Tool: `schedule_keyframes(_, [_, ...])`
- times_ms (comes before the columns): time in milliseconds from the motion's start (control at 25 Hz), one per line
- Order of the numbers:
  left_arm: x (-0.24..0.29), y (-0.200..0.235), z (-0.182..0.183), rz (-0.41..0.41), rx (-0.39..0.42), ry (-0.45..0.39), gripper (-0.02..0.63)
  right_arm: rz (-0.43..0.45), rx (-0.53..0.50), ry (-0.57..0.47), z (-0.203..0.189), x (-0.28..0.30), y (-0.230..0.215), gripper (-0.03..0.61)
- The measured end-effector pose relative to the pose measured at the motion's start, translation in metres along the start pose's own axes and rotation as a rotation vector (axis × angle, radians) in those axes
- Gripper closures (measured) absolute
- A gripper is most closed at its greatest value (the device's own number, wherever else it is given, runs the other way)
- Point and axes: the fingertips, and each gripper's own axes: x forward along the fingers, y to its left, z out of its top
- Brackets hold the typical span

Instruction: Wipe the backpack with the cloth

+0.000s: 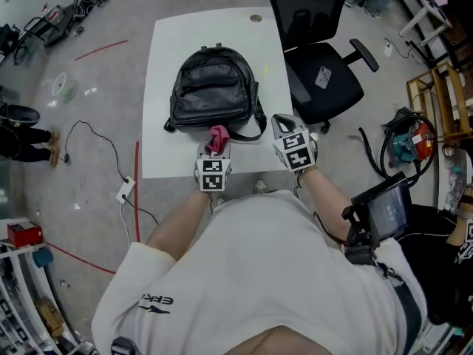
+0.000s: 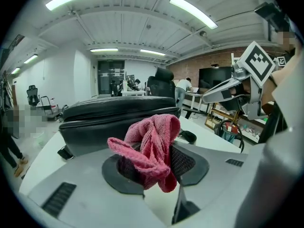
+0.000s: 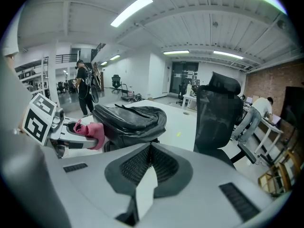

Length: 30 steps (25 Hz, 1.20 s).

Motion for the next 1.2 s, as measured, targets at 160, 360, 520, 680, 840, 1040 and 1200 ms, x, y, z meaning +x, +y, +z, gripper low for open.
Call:
schedule_keyframes(160, [0.010,-0.034,0.010,-0.095,0.066,0.005,0.477,-0.003,-0.002,-0.002,-0.001,-0.004,-0.004,0.575])
schedule_keyframes(360, [0.020,-0.056,0.017,-0.152,0.100,0.015,0.477,0.002,-0.011,-0.009,0.001,-0.010,-0.005,0.575])
schedule_keyframes(520, [0.024,-0.067,0.020,-0.181,0.115,0.019,0.477,0.006,-0.014,-0.010,0.000,-0.012,-0.005,0.575])
schedule_keyframes(680, [0.026,-0.067,0.020,-0.178,0.128,0.027,0.477,0.019,-0.015,-0.013,-0.001,-0.010,-0.006,0.575])
schedule_keyframes(840, [0.022,-0.066,0.022,-0.176,0.150,0.022,0.477,0.036,-0.021,-0.024,-0.002,-0.004,-0.008,0.575])
schedule_keyframes(1040, [0.006,-0.059,0.040,-0.150,0.177,-0.035,0.477,0.058,-0.012,-0.042,0.008,-0.002,-0.012,0.575])
schedule_keyframes(1200, [0.000,-0.050,0.064,-0.111,0.165,-0.086,0.477,0.084,-0.013,-0.074,0.020,0.007,-0.018,0.575])
